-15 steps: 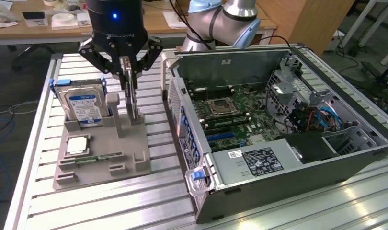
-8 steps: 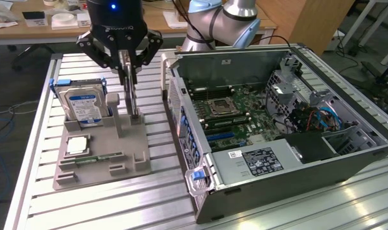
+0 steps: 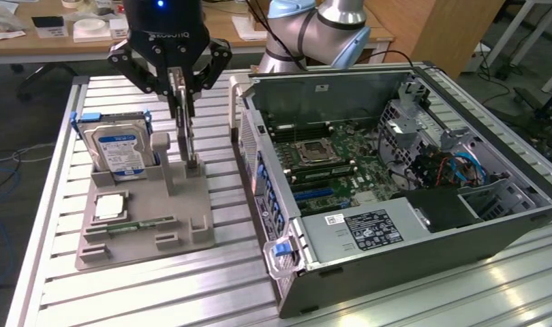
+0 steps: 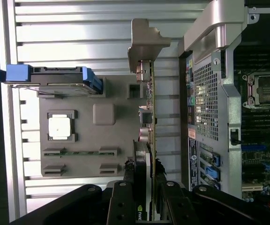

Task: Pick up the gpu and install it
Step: 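Pick up the gpu and move the gpu toward the slot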

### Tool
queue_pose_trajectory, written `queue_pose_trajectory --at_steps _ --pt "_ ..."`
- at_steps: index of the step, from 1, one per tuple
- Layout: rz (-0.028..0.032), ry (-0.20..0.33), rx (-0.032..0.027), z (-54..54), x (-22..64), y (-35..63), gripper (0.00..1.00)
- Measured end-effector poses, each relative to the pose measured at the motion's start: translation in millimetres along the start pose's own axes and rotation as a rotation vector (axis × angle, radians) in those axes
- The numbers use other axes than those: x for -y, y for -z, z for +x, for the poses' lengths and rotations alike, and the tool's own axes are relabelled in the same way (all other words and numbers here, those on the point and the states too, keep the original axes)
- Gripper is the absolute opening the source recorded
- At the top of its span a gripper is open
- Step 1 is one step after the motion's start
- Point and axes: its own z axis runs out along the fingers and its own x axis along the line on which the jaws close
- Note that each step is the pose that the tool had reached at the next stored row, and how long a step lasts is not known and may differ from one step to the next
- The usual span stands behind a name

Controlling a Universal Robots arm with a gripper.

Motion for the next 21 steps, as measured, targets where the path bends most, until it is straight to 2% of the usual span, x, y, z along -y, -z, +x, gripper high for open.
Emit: queue_pose_trajectory --at_steps 12,21 --pt "0.0003 0.000 -0.0002 -0.4 -0.1 0.1 0.27" --pt "0.0002 0.000 -0.0001 -14.0 -0.9 -0.3 0.27"
